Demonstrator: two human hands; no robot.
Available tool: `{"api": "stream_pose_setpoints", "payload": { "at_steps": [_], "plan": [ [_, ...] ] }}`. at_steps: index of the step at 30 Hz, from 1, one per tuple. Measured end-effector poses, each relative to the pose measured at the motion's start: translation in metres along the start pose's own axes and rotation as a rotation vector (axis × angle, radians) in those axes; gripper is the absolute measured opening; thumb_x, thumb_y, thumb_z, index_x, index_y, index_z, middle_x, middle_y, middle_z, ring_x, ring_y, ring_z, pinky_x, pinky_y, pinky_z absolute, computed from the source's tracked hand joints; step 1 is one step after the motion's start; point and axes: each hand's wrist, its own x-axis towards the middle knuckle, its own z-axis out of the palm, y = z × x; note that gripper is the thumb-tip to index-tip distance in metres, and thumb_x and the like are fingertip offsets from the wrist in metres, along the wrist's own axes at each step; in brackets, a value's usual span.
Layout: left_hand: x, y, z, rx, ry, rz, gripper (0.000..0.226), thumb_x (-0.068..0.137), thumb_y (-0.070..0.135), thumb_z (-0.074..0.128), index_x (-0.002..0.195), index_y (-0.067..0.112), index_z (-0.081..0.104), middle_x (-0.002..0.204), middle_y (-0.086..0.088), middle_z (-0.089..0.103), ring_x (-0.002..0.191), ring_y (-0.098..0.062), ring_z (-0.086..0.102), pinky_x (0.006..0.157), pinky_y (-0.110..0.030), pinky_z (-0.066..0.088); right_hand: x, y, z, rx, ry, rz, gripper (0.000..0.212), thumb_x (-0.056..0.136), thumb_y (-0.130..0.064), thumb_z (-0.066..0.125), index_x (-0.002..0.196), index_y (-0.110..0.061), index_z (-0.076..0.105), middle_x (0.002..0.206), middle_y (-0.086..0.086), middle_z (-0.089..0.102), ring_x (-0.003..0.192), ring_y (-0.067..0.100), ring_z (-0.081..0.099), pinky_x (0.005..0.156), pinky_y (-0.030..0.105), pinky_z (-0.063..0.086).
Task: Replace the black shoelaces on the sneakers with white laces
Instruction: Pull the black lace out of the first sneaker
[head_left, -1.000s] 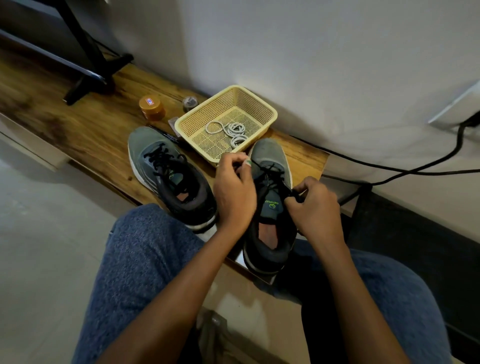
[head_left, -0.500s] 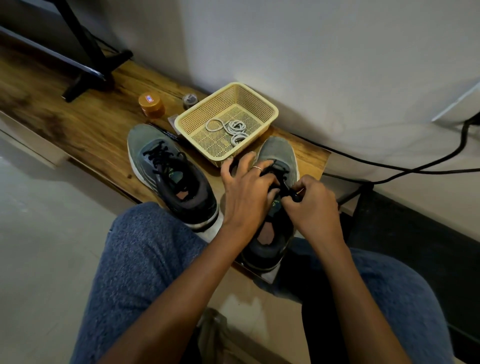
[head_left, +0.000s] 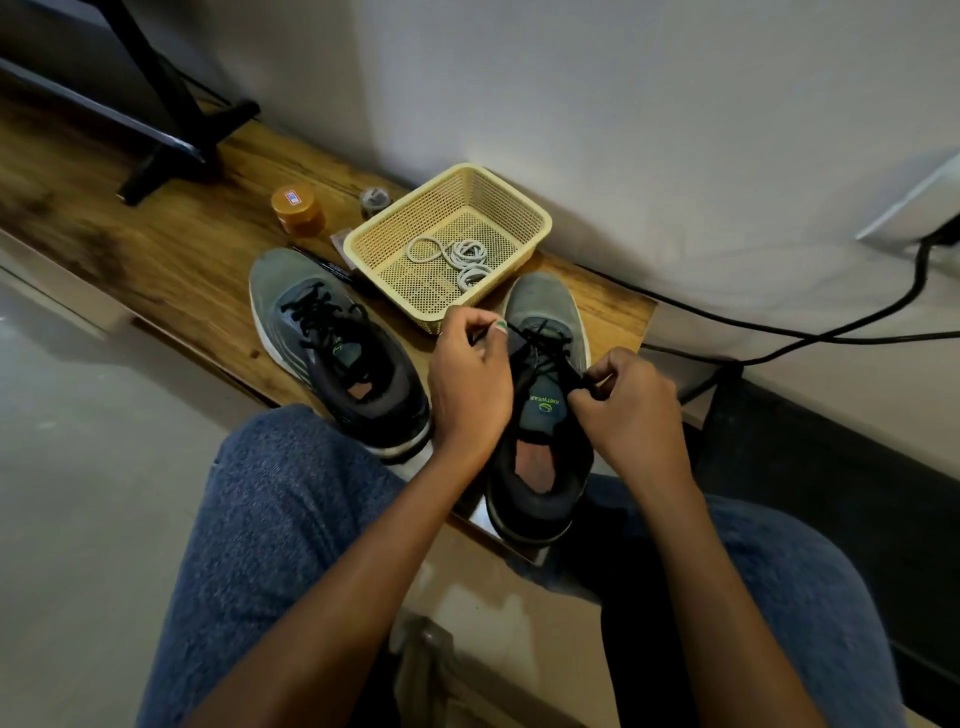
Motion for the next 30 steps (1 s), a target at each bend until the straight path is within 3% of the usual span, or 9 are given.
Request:
{"api": "stream_pose_setpoints", "payload": {
  "at_steps": [5,9,13,18,20,23,26,28,30],
  "plan": [
    [-0.009,0.003,0.0,0.477,-0.109,0.424,0.039,0.086,0.031,0.061,0.124,0.03,0.051,0.122,0.011,0.058,0.121,-0.016,0.045,0.101,-0.04,0.03,0.0,-0.001,0.0,-0.01,-0.004,-0.022,0.011,0.082,-0.018,0.065,0.089,-0.013,0.057,0.087,0.007,0.063,0.078,0.024,0.059,0.067,0.04,0.054],
    [-0.007,-0.014,0.007,0.829,-0.23,0.629,0.027,0.072,0.035,0.074,0.099,0.03,0.072,0.126,0.008,0.062,0.129,-0.022,0.038,0.103,-0.049,0.019,-0.001,-0.002,0.0,-0.011,-0.015,-0.033,0.01,0.082,-0.018,0.064,0.086,-0.013,0.056,0.084,0.007,0.062,0.076,0.025,0.059,0.066,0.042,0.054],
    [-0.005,-0.017,0.007,0.765,-0.16,0.69,0.006,0.078,0.031,0.074,0.084,0.029,0.072,0.107,0.01,0.069,0.117,-0.02,0.052,0.102,-0.045,0.017,-0.002,-0.003,0.001,-0.013,-0.014,-0.03,0.011,0.082,-0.018,0.065,0.088,-0.013,0.058,0.084,0.007,0.062,0.077,0.024,0.06,0.068,0.044,0.055],
    [-0.009,-0.007,0.006,0.594,-0.14,0.574,0.008,0.091,0.029,0.061,0.093,0.026,0.068,0.096,0.01,0.07,0.1,-0.012,0.061,0.107,-0.039,0.018,-0.002,-0.002,0.001,0.016,-0.012,-0.012,0.01,0.082,-0.017,0.065,0.087,-0.014,0.058,0.084,0.007,0.063,0.075,0.024,0.061,0.067,0.043,0.056],
    [-0.008,-0.007,0.004,0.459,-0.122,0.473,0.008,0.094,0.028,0.058,0.096,0.025,0.065,0.095,0.01,0.07,0.094,-0.011,0.063,0.108,-0.041,0.028,-0.001,-0.001,0.0,0.018,-0.009,0.001,0.009,0.081,-0.017,0.065,0.086,-0.013,0.058,0.083,0.008,0.063,0.077,0.026,0.061,0.068,0.043,0.055],
    [-0.002,-0.003,0.0,0.205,-0.022,0.323,0.007,0.095,0.023,0.056,0.099,0.021,0.061,0.097,0.011,0.068,0.089,-0.006,0.062,0.089,-0.035,0.048,0.001,-0.001,-0.003,0.01,-0.011,0.015,0.01,0.082,-0.017,0.065,0.088,-0.011,0.059,0.082,0.007,0.062,0.078,0.027,0.06,0.069,0.041,0.054],
    [0.0,0.003,-0.003,0.043,0.022,0.105,0.007,0.095,0.019,0.056,0.101,0.019,0.059,0.1,0.006,0.066,0.086,0.002,0.06,0.072,-0.013,0.046,0.001,0.001,-0.004,0.003,-0.019,0.017,0.009,0.083,-0.017,0.065,0.09,-0.013,0.059,0.084,0.007,0.062,0.08,0.025,0.06,0.069,0.04,0.054],
    [-0.001,0.003,-0.002,0.089,0.0,0.076,0.009,0.094,0.022,0.055,0.103,0.023,0.056,0.1,0.005,0.065,0.092,-0.01,0.063,0.079,-0.024,0.05,0.0,0.001,-0.004,-0.015,-0.019,0.006,0.01,0.083,-0.017,0.064,0.09,-0.013,0.059,0.085,0.007,0.063,0.079,0.025,0.06,0.07,0.041,0.054],
    [-0.003,0.001,0.0,0.264,-0.03,0.197,0.023,0.091,0.028,0.055,0.114,0.028,0.052,0.111,0.008,0.062,0.108,-0.017,0.056,0.098,-0.041,0.042,0.0,0.0,-0.004,-0.019,-0.013,-0.011,0.01,0.083,-0.017,0.065,0.09,-0.013,0.059,0.086,0.007,0.064,0.079,0.025,0.061,0.07,0.041,0.055]
  ]
}}
